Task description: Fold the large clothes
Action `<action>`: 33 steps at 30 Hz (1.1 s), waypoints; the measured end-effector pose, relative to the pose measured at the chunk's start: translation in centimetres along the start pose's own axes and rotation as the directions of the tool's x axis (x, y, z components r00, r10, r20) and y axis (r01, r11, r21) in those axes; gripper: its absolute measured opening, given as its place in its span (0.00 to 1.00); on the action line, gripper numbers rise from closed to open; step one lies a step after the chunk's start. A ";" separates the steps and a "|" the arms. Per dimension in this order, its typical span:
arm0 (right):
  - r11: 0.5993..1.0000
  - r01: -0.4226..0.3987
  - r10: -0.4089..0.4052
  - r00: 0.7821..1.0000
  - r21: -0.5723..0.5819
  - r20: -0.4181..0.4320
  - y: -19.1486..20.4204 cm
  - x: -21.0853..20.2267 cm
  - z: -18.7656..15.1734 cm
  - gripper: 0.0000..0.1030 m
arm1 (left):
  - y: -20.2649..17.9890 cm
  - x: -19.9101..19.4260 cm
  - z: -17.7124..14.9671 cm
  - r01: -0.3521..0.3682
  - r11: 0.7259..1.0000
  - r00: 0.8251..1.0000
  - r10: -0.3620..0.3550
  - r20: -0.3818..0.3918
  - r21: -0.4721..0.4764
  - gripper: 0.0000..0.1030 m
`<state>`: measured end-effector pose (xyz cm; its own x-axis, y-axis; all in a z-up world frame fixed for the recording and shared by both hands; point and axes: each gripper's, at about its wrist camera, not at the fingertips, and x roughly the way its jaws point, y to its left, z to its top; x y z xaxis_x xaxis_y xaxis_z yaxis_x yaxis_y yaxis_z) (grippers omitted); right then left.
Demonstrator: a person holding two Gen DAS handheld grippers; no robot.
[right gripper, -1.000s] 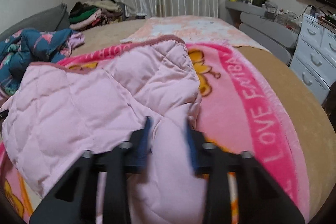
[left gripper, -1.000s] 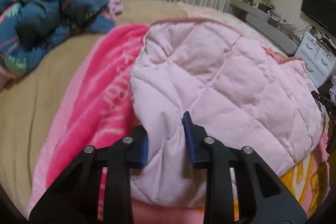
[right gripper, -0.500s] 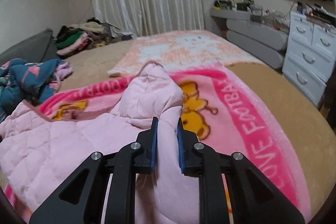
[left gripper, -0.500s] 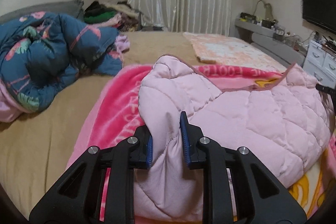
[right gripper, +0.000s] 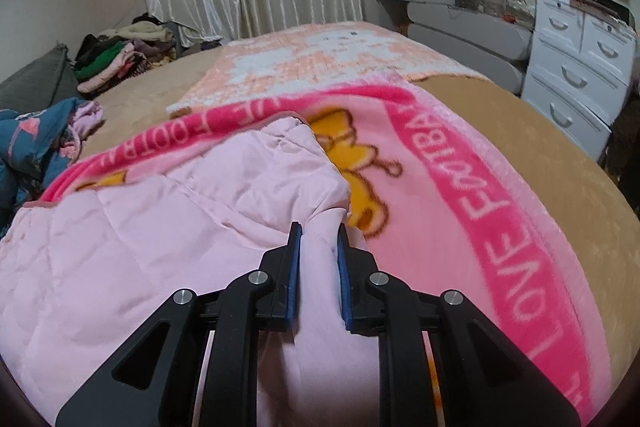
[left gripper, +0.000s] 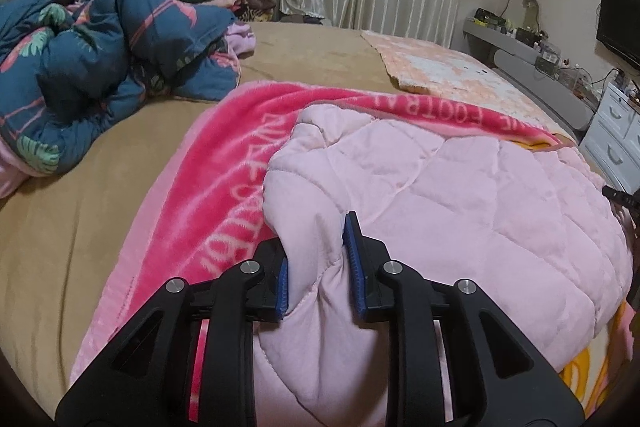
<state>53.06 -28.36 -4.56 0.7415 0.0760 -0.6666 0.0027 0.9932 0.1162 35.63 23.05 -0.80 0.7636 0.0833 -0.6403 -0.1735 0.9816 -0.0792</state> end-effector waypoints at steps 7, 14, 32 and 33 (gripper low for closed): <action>0.995 -0.053 0.056 0.998 0.086 -0.039 -1.7 0.2 -0.5 0.25 | -0.1 0.1 -0.3 -0.019 1.000 1.000 0.019 -0.017 0.005 0.21; 0.997 -0.069 0.067 0.997 0.046 0.043 -1.5 -4.9 -1.2 0.86 | 0.0 -1.0 -0.4 -0.052 0.999 0.998 0.052 -0.029 -0.004 0.62; 0.974 -0.206 0.203 0.978 0.097 0.045 -2.0 -13.6 -8.0 0.96 | 0.4 -7.7 -2.8 -0.033 0.989 0.999 0.030 -0.020 -0.147 0.91; 0.973 -0.206 0.203 0.978 0.100 0.043 -2.0 -14.0 -8.3 0.96 | 0.2 -7.8 -3.1 -0.032 0.988 0.999 0.029 -0.023 -0.151 0.91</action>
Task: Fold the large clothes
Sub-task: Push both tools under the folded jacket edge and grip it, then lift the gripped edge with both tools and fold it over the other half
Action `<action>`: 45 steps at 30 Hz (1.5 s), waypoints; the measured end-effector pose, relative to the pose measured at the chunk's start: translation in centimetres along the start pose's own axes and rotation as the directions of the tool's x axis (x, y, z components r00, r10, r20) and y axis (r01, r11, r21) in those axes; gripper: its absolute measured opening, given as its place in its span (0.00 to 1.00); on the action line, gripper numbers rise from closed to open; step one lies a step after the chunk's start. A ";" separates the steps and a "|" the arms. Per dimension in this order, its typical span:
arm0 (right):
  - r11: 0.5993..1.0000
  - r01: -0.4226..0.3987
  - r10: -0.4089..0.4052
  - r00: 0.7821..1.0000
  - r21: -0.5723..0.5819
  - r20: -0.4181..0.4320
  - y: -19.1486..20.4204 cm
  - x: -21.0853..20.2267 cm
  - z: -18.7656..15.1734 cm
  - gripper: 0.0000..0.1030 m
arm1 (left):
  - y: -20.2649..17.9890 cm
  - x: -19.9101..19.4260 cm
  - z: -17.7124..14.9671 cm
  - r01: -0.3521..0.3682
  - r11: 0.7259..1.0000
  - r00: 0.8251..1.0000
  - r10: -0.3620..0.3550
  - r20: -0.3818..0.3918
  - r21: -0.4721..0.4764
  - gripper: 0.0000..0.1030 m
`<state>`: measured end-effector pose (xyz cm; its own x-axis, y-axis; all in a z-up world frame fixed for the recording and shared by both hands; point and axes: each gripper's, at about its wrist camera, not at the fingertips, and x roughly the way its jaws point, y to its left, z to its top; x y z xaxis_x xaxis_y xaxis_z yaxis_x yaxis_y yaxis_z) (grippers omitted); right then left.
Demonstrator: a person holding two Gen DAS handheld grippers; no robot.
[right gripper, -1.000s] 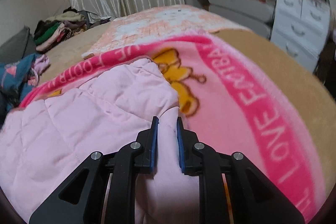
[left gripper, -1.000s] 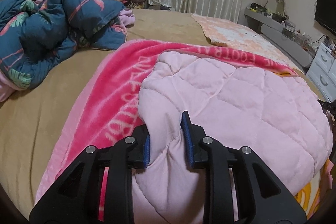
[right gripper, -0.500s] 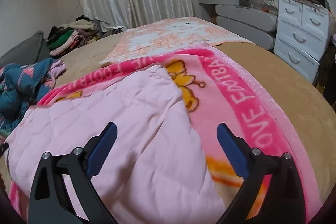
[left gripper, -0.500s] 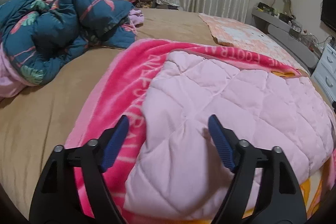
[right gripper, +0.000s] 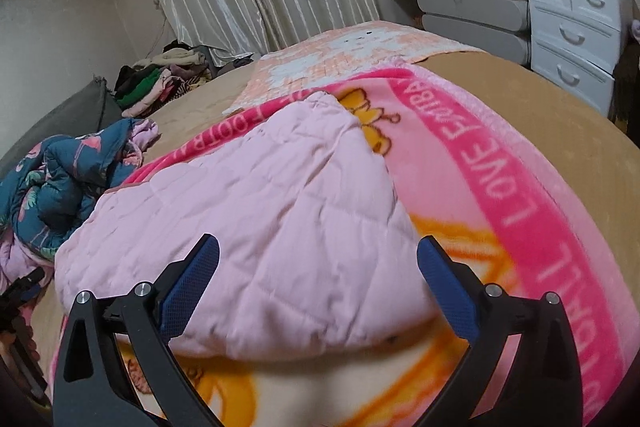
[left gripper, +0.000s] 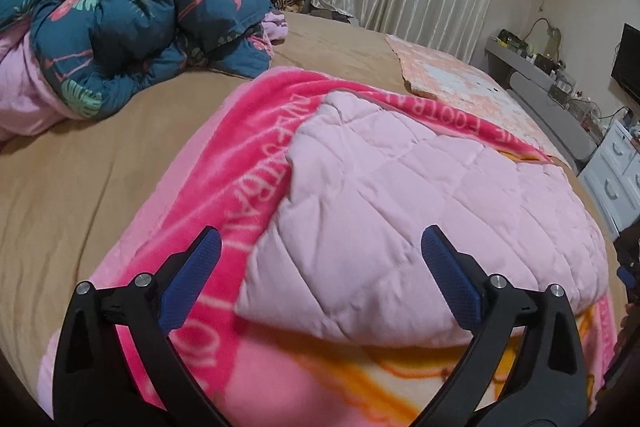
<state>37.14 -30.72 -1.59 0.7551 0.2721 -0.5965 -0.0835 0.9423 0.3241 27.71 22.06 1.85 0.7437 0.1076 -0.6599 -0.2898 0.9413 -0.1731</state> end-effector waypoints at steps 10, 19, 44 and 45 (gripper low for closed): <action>0.993 0.018 -0.011 0.998 0.118 -0.060 -1.6 -1.1 -3.4 0.96 | -0.3 1.0 -3.9 0.090 0.985 0.989 -0.106 -0.104 -0.147 0.91; 0.971 -0.013 0.035 0.996 0.238 -0.087 -3.1 0.5 -4.6 0.96 | 0.8 3.1 -5.8 0.159 0.936 0.966 -0.213 -0.146 -0.314 0.91; 0.898 -0.090 0.171 0.973 0.431 -0.154 -3.3 9.9 -2.9 0.96 | 1.6 10.5 -5.0 0.263 0.787 0.912 -0.392 -0.122 -0.558 0.92; 0.899 -0.093 0.173 0.973 0.428 -0.153 -3.1 10.1 -2.8 0.96 | 1.5 10.7 -4.9 0.264 0.792 0.913 -0.389 -0.122 -0.550 0.92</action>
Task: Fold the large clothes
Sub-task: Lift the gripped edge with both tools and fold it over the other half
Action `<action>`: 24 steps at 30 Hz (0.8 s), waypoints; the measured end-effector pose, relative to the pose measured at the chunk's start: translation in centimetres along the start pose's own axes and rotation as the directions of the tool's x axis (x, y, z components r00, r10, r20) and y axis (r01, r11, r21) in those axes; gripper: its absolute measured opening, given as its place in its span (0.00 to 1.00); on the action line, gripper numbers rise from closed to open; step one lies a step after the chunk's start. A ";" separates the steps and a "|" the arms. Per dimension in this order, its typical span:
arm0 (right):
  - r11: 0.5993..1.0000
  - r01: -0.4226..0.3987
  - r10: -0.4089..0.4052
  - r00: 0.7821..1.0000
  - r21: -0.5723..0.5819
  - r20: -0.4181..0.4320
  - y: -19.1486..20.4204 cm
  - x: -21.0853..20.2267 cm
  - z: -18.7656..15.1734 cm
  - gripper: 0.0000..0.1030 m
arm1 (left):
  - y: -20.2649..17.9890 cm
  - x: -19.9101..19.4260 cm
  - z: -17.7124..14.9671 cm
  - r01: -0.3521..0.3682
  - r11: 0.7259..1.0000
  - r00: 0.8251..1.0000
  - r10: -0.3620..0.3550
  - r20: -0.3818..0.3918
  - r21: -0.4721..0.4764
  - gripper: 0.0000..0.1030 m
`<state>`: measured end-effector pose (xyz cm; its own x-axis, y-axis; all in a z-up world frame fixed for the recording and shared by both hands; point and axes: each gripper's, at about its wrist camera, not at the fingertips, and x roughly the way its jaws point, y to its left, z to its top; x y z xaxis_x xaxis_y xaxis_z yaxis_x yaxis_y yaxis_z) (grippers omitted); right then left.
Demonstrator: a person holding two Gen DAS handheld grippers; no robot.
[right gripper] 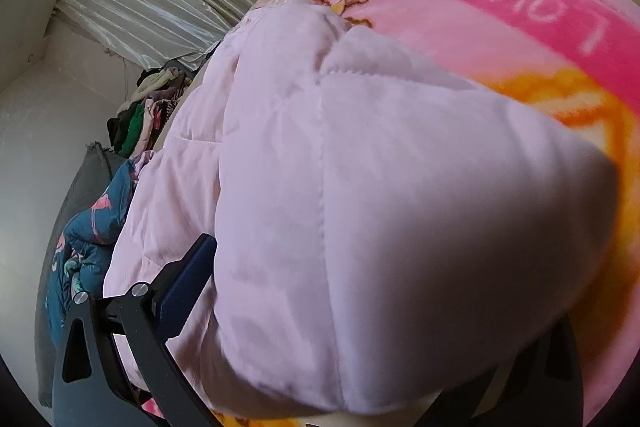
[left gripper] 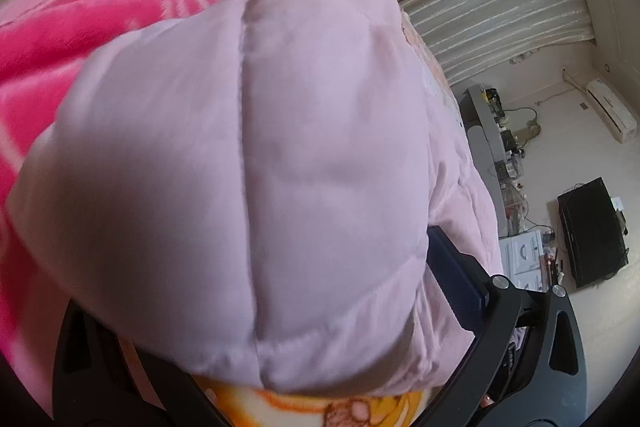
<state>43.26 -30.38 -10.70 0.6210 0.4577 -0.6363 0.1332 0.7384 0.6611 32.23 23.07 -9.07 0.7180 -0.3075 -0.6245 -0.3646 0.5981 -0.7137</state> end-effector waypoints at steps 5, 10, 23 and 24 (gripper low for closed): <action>1.000 -0.017 0.017 1.000 -0.013 0.018 0.3 0.4 -0.1 0.96 | 0.0 0.3 -0.3 0.001 1.000 1.000 -0.001 0.007 0.020 0.92; 0.998 -0.053 0.054 0.998 -0.034 0.034 0.5 0.4 -0.1 0.77 | 0.0 0.1 -0.4 0.003 1.000 1.000 -0.004 0.013 0.023 0.90; 0.917 -0.044 0.084 0.993 -0.395 0.084 8.2 -4.5 -0.3 0.34 | -4.4 -4.0 -0.6 -0.055 0.977 0.994 0.034 0.107 0.206 0.34; 0.903 -0.040 0.088 0.992 -0.427 0.093 9.1 -5.3 -0.7 0.33 | -4.8 -4.1 -0.7 -0.055 0.976 0.993 0.032 0.110 0.212 0.34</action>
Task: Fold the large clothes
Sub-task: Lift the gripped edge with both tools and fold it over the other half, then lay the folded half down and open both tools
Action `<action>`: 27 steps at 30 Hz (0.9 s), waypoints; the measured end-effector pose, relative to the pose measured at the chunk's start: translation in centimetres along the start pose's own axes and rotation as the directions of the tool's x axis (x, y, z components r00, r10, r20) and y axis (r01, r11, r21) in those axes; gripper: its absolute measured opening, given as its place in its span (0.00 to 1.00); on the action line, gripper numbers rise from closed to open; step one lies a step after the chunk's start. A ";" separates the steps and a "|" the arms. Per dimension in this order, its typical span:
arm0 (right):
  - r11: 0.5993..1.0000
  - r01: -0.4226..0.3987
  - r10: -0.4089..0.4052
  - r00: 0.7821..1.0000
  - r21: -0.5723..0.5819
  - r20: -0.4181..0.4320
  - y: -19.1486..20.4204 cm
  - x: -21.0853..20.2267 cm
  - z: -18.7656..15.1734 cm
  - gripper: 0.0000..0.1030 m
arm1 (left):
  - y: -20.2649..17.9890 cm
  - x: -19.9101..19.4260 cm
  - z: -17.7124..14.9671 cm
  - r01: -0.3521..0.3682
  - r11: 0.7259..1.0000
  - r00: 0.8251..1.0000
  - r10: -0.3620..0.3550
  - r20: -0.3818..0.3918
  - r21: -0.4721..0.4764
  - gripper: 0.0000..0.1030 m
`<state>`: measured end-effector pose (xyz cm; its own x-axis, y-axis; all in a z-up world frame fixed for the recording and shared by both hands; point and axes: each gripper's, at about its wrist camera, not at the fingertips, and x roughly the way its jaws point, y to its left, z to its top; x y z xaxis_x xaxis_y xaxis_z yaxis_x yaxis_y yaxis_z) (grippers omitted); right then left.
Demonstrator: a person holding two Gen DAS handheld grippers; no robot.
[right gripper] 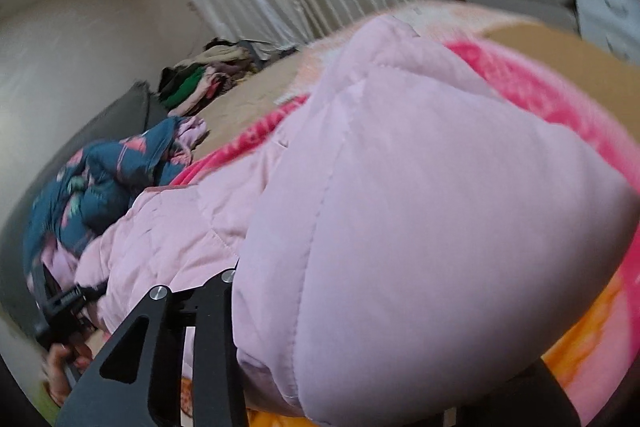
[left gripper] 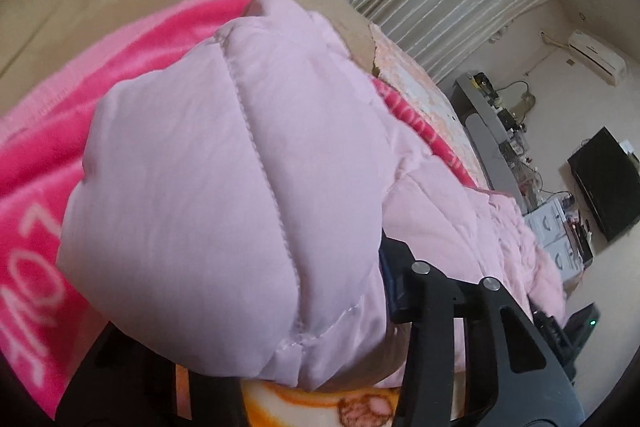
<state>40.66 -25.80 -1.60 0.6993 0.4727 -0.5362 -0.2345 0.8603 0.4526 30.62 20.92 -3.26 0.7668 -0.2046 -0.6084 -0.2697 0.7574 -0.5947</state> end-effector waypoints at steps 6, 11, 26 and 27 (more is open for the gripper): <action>0.992 0.004 -0.001 1.000 -0.126 0.026 3.3 -3.7 -0.7 0.33 | -1.7 -2.7 -0.8 -0.012 0.996 1.000 0.009 0.028 0.083 0.31; 0.988 -0.002 0.006 1.000 -0.157 0.026 4.0 -6.7 -2.2 0.32 | -2.1 -6.2 -2.4 -0.025 0.987 0.998 0.017 0.053 0.157 0.31; 0.988 0.013 -0.012 1.000 -0.152 0.012 4.0 -13.5 -8.6 0.33 | -0.3 -11.9 -7.8 -0.067 0.964 0.997 0.054 0.057 0.256 0.31; 0.988 0.015 -0.014 1.000 -0.151 0.011 3.9 -13.8 -9.0 0.33 | -0.2 -12.1 -8.0 -0.069 0.964 0.997 0.056 0.058 0.258 0.31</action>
<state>24.00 -27.26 1.10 0.7097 0.4588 -0.5346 -0.3234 0.8864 0.3314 16.72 18.24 0.03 0.7828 -0.1256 -0.6095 -0.1628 0.9040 -0.3954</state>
